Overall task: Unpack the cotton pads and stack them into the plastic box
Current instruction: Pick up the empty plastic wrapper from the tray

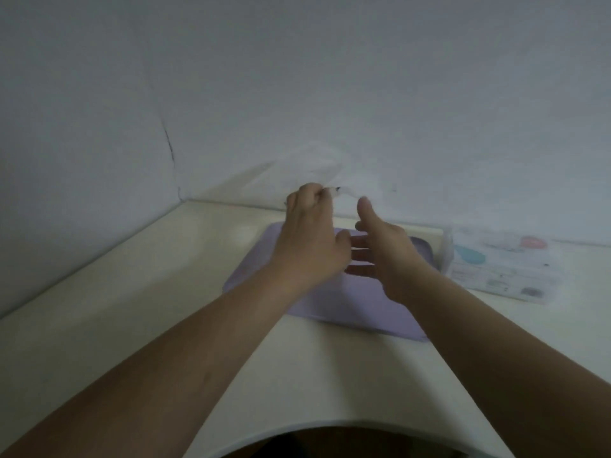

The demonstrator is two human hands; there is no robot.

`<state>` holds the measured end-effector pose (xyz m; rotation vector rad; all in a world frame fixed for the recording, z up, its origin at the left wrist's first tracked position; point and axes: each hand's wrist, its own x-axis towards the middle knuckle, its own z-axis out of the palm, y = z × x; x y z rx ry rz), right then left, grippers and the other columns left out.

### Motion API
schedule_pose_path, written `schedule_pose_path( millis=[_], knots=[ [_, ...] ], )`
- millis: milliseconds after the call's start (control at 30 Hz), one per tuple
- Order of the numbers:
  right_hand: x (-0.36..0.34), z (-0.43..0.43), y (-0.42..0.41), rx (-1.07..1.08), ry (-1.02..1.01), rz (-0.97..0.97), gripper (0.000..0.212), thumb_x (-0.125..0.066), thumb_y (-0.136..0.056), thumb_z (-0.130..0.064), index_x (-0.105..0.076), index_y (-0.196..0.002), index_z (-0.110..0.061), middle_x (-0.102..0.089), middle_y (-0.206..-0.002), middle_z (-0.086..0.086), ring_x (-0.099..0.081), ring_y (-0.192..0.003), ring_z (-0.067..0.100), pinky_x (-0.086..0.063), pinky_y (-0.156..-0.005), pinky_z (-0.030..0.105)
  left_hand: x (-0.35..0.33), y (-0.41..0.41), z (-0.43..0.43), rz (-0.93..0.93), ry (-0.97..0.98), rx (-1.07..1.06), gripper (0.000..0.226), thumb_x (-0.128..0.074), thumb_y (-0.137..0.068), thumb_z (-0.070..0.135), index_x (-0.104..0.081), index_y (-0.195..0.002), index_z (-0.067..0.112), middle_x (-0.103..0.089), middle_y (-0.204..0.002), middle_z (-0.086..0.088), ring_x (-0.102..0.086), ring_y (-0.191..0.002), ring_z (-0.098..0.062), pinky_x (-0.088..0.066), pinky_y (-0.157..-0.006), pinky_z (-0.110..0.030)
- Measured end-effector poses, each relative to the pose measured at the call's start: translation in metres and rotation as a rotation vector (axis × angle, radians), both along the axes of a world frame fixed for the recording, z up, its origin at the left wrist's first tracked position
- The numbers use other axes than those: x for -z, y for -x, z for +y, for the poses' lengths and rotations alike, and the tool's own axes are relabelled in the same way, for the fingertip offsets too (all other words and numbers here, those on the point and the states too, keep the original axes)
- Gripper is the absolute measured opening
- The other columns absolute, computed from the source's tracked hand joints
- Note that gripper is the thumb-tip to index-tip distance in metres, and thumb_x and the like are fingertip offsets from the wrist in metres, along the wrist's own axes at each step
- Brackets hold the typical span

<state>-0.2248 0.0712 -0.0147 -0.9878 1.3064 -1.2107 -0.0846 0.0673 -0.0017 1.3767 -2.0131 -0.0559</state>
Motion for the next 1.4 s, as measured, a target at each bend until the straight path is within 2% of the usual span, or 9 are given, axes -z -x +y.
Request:
schedule_pose_path(
  millis=[133, 300, 400, 567, 767, 900, 1067, 1133, 1400],
  knots=[
    [-0.029, 0.006, 0.053, -0.001, 0.076, -0.259, 0.085, -0.063, -0.086, -0.077, -0.066, -0.132, -0.006, -0.078, -0.114, 0.015, -0.079, -0.101, 0.031, -0.062, -0.094, 0.052, -0.011, 0.054, 0.02, 0.11, 0.121, 0.309, 0.058, -0.061, -0.088, 0.019, -0.053, -0.144, 0.006, -0.045, -0.147, -0.002, -0.041, -0.137, -0.02, -0.042, -0.108, -0.023],
    [-0.053, 0.047, 0.113, 0.349, 0.227, -0.111, 0.034, -0.062, -0.101, -0.032, -0.071, -0.106, 0.0, -0.072, -0.091, 0.015, -0.077, -0.07, 0.024, -0.061, -0.071, 0.04, -0.012, 0.12, 0.035, 0.155, 0.067, 0.546, 0.054, -0.062, -0.084, 0.016, -0.062, -0.138, 0.013, -0.051, -0.142, 0.003, -0.05, -0.132, -0.018, -0.044, -0.112, -0.032],
    [-0.06, 0.087, 0.17, 0.563, 0.269, -0.037, 0.023, -0.058, -0.1, -0.025, -0.071, -0.097, -0.005, -0.072, -0.081, 0.011, -0.073, -0.062, 0.021, -0.057, -0.063, 0.036, -0.013, 0.18, 0.053, 0.109, 0.037, 0.626, 0.054, -0.066, -0.085, 0.018, -0.061, -0.139, 0.021, -0.044, -0.151, 0.008, -0.041, -0.139, -0.013, -0.038, -0.115, -0.029],
    [-0.028, 0.175, 0.275, 0.959, 0.265, -0.071, 0.021, -0.056, -0.099, -0.022, -0.072, -0.099, -0.008, -0.079, -0.082, 0.012, -0.074, -0.066, 0.026, -0.052, -0.058, 0.032, 0.006, 0.291, 0.113, 0.069, -0.143, 0.783, 0.049, -0.068, -0.09, 0.021, -0.059, -0.138, 0.027, -0.03, -0.165, 0.006, -0.025, -0.151, -0.013, -0.027, -0.119, -0.026],
    [0.044, 0.288, 0.374, 1.383, 0.128, -0.156, 0.013, -0.057, -0.099, -0.021, -0.06, -0.093, -0.011, -0.069, -0.083, 0.01, -0.068, -0.07, 0.026, -0.053, -0.063, 0.035, 0.049, 0.406, 0.214, -0.03, -0.443, 1.088, 0.059, -0.063, -0.091, 0.014, -0.051, -0.147, 0.027, -0.035, -0.159, 0.007, -0.033, -0.146, -0.004, -0.02, -0.1, -0.003],
    [0.09, 0.345, 0.425, 1.563, 0.024, -0.153, 0.022, -0.057, -0.102, -0.025, -0.06, -0.117, -0.008, -0.069, -0.098, 0.008, -0.07, -0.084, 0.027, -0.057, -0.075, 0.04, 0.076, 0.451, 0.259, -0.082, -0.544, 1.155, 0.055, -0.061, -0.094, 0.019, -0.05, -0.148, 0.024, -0.043, -0.153, 0.009, -0.044, -0.139, -0.009, -0.03, -0.105, -0.016],
    [0.195, 0.4, 0.455, 1.466, -0.466, -0.167, 0.016, -0.058, -0.101, -0.017, -0.062, -0.108, -0.003, -0.068, -0.087, 0.011, -0.068, -0.075, 0.029, -0.06, -0.082, 0.047, 0.112, 0.471, 0.302, -0.161, -0.568, 1.231, 0.052, -0.054, -0.098, 0.015, -0.052, -0.148, 0.027, -0.041, -0.158, 0.012, -0.041, -0.143, -0.01, -0.029, -0.113, -0.02],
    [0.23, 0.413, 0.455, 1.387, -0.632, -0.215, 0.023, -0.057, -0.102, -0.015, -0.063, -0.117, 0.002, -0.071, -0.104, 0.016, -0.071, -0.095, 0.033, -0.059, -0.098, 0.048, 0.126, 0.473, 0.307, -0.215, -0.612, 1.251, 0.053, -0.056, -0.098, 0.013, -0.051, -0.149, 0.026, -0.041, -0.158, 0.01, -0.04, -0.144, -0.01, -0.028, -0.112, -0.019],
    [0.271, 0.421, 0.465, 1.265, -0.806, -0.247, 0.039, -0.069, -0.098, -0.019, -0.06, -0.131, 0.001, -0.068, -0.119, 0.023, -0.069, -0.104, 0.038, -0.06, -0.095, 0.052, 0.162, 0.475, 0.289, -0.313, -0.736, 1.134, 0.053, -0.058, -0.098, 0.019, -0.049, -0.15, 0.027, -0.046, -0.156, 0.01, -0.046, -0.141, -0.014, -0.04, -0.113, -0.029]
  ],
)
